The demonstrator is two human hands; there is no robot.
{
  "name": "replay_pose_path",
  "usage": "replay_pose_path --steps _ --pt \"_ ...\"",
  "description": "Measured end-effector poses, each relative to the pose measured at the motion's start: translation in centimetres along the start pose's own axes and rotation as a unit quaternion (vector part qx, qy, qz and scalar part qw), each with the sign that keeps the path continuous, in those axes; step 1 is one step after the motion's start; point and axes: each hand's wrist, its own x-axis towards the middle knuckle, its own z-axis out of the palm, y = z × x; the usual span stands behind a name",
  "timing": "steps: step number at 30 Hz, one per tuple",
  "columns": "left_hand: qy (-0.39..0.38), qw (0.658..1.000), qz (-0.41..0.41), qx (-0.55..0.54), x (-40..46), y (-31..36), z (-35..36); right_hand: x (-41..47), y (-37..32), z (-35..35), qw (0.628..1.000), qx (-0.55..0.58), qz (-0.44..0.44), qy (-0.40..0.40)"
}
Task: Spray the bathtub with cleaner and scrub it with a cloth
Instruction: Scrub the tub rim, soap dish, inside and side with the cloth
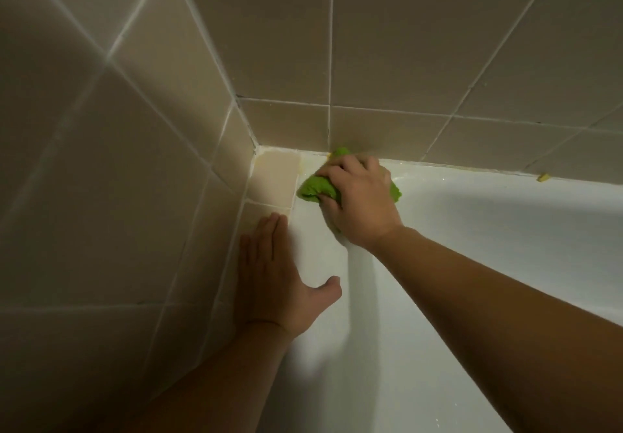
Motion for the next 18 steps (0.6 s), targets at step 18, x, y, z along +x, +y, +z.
replay_pose_path --steps 18 --pt "0.01 1.0 -0.003 -0.014 0.5 0.2 0.1 0.0 4.2 -2.1 0.999 0.001 -0.037 -0.01"
